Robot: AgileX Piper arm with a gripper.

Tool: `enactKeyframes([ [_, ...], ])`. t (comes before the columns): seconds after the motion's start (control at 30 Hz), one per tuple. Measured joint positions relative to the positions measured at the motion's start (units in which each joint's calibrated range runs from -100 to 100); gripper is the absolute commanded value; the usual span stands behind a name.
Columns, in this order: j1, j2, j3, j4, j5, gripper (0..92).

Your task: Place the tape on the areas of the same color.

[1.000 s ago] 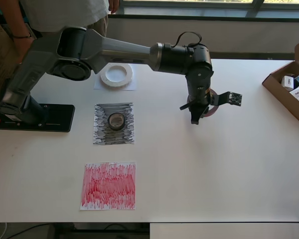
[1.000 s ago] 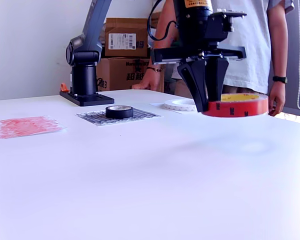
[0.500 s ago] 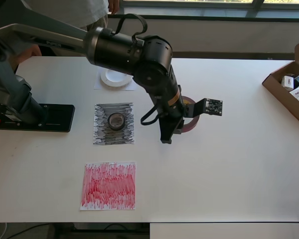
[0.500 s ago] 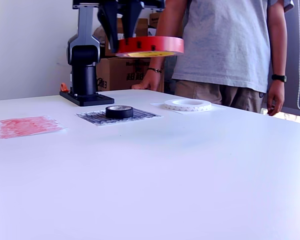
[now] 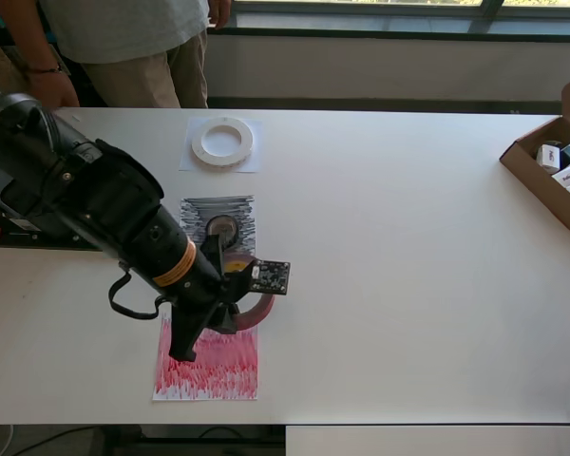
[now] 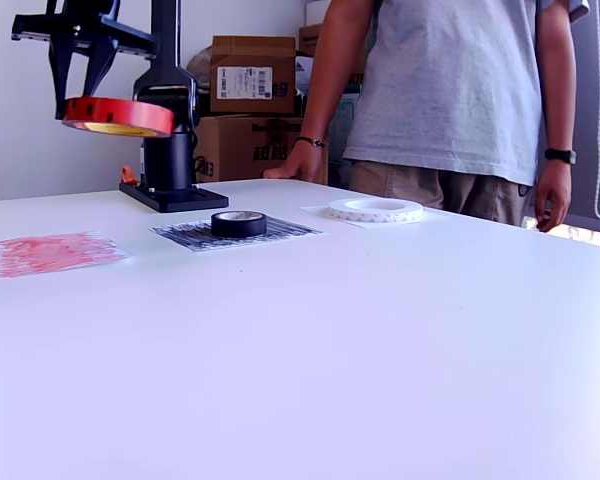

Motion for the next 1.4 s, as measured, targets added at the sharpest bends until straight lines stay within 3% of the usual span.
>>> enactKeyframes([
  [0.23, -6.02, -1.63, 12.06, -10.20, -9.80, 0.0],
  [0.5, -7.01, 1.57, 19.13, -18.23, -15.13, 0.0],
  [0.97, -9.98, 10.21, 11.68, -18.71, -20.94, 0.0],
  [1.4, -11.41, 14.74, 4.91, -18.32, -21.40, 0.0],
])
